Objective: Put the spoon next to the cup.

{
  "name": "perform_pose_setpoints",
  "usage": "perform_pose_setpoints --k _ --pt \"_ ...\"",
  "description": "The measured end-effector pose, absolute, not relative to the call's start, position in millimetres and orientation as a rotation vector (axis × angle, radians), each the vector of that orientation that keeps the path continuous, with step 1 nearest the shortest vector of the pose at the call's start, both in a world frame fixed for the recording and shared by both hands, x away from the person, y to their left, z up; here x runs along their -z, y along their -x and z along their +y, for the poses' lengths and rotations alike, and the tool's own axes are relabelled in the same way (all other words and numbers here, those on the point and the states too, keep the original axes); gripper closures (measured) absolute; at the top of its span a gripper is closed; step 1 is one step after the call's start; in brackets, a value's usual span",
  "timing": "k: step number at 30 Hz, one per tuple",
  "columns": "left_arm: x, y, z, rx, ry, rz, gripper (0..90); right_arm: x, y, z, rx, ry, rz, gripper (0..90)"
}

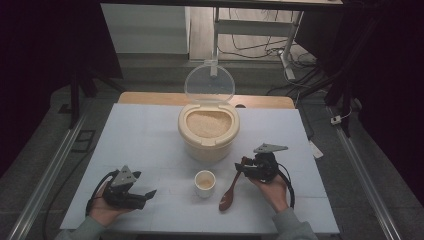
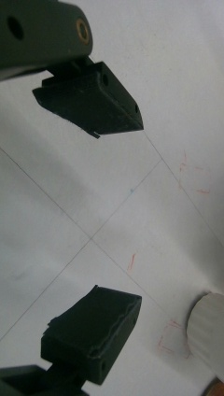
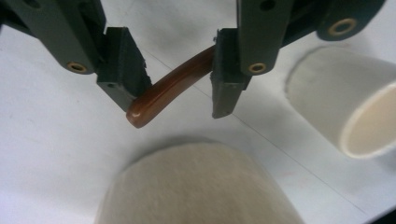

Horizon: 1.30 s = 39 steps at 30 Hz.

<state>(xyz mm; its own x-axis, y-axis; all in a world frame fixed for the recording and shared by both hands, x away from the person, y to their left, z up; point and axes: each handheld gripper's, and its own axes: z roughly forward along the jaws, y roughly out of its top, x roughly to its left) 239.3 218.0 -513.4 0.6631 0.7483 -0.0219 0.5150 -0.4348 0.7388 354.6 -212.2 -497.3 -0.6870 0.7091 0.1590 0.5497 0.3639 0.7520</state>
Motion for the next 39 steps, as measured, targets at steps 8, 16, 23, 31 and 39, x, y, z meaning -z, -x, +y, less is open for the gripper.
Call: perform_pose_setpoints --k 8,16,23,31,39 --pt "513 -240 218 -0.401 -2.131 0.973 14.9 510 -362 -206 -1.088 -1.139 2.427 49.1" --pt "514 -240 218 -0.399 -2.137 0.972 14.9 518 -365 -205 -1.008 -1.177 2.406 45.2" --pt "513 -239 220 -0.403 -2.129 0.977 14.9 510 -360 -211 -1.076 -1.148 2.323 37.7" --pt "513 -239 221 -0.402 -2.121 0.982 14.8 488 -334 -233 -1.294 -0.952 2.312 37.5" --pt "513 -239 222 -0.406 -2.112 0.99 14.7 478 -321 -243 -1.356 -0.845 2.3 37.7"
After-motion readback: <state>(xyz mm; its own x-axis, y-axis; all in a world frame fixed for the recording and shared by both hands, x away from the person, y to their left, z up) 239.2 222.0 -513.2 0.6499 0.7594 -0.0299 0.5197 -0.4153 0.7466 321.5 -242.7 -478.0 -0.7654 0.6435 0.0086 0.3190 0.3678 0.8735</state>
